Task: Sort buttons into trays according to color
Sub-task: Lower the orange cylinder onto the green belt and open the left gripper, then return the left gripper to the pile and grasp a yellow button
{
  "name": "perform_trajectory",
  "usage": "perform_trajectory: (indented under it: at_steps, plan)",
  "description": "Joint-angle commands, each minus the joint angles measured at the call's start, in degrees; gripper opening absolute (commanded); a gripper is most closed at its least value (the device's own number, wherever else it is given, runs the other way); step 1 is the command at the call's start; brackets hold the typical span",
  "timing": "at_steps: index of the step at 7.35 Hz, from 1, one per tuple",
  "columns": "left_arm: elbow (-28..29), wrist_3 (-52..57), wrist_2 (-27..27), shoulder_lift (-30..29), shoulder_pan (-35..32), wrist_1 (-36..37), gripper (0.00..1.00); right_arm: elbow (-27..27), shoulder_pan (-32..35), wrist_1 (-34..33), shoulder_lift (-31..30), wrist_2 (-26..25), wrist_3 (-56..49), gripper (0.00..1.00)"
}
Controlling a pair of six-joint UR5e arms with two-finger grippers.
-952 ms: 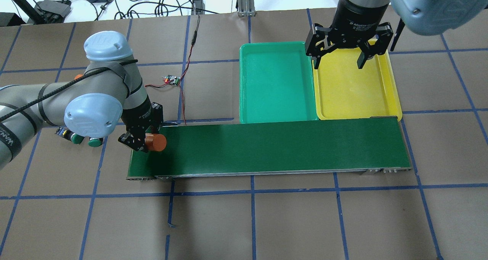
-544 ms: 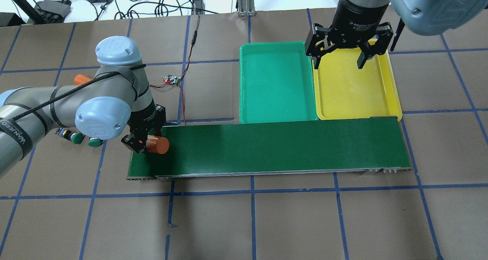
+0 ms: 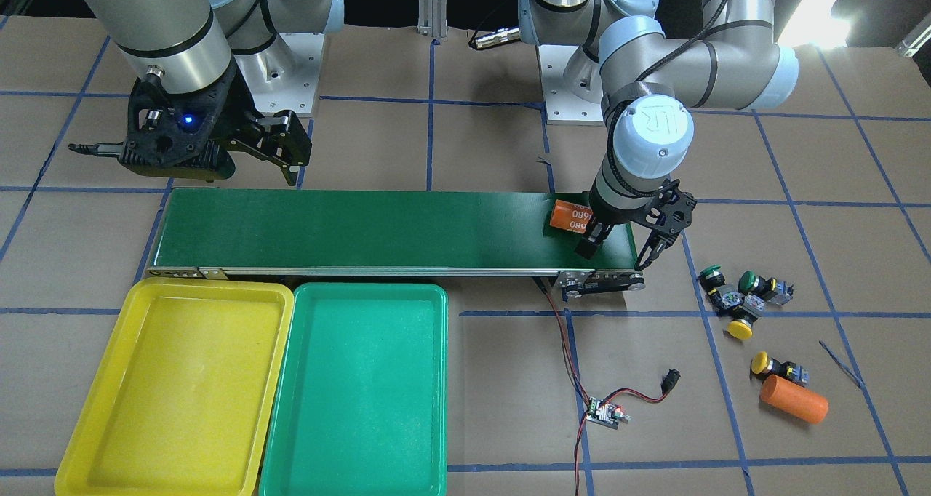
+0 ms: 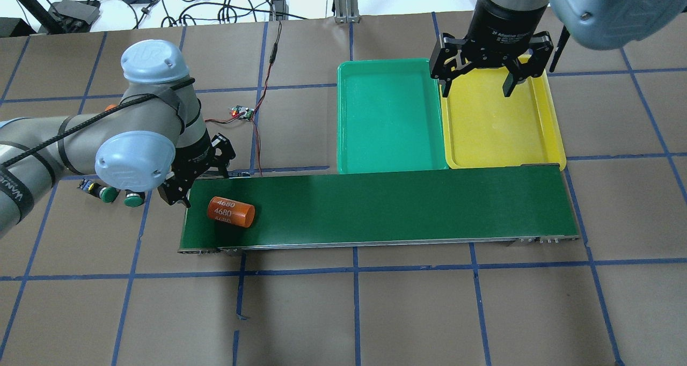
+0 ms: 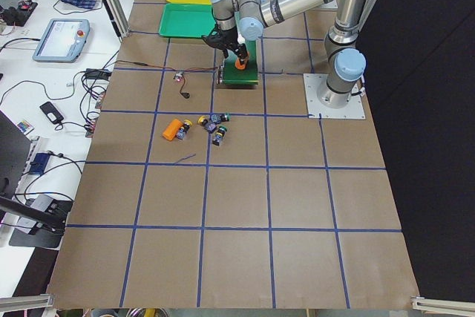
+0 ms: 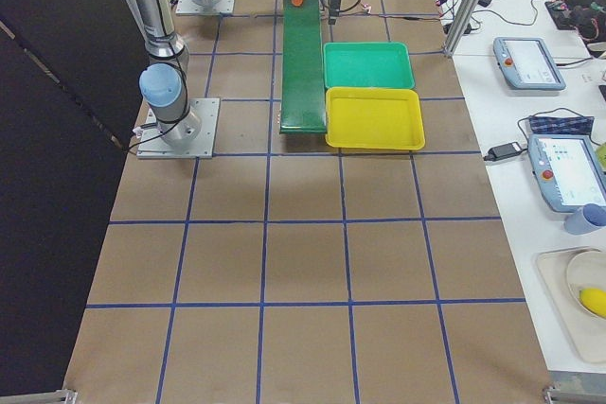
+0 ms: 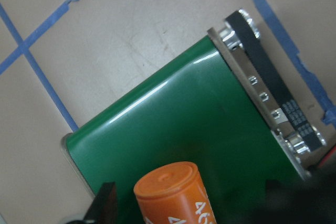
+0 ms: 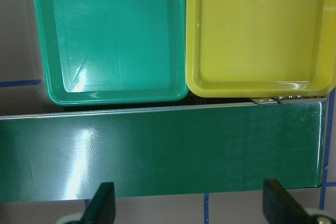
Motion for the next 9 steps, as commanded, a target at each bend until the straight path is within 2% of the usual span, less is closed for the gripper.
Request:
perform_trajectory:
  at_steps: [1, 2, 3, 4, 5, 6, 7, 9]
  plan:
    - [1.6, 29.9, 1.0, 0.6, 11.0, 2.2, 1.0, 0.0, 0.0, 0.1, 0.0, 0.0, 0.0, 1.0]
    - [1.7, 41.8, 0.6, -0.6, 17.0, 5.6, 1.0, 0.0, -0.1, 0.0, 0.0, 0.0, 0.0, 1.0]
    - [1.6, 49.9, 0.5, -2.2, 20.7, 12.5, 1.0, 0.0, 0.0, 0.0, 0.0, 0.0, 0.0, 1.0]
    - [1.6, 58.5, 0.4, -3.9, 22.9, 13.8, 1.0, 0.0, 0.0, 0.0, 0.0, 0.0, 0.0, 1.0]
    - [2.5, 62.6, -0.3, -6.7, 24.3, 15.2, 1.0, 0.0, 0.0, 0.1, 0.0, 0.0, 0.0, 1.0]
    - [4.3, 65.4, -3.9, -9.4, 24.8, 18.2, 1.0, 0.0, 0.0, 0.0, 0.0, 0.0, 0.0, 1.0]
    - [6.7, 73.0, -5.2, -12.3, 24.9, 18.2, 1.0, 0.0, -0.1, 0.1, 0.0, 0.0, 0.0, 1.0]
    - [7.3, 84.9, -5.2, -15.7, 24.9, 18.3, 1.0, 0.0, -0.1, 0.1, 0.0, 0.0, 0.0, 1.0]
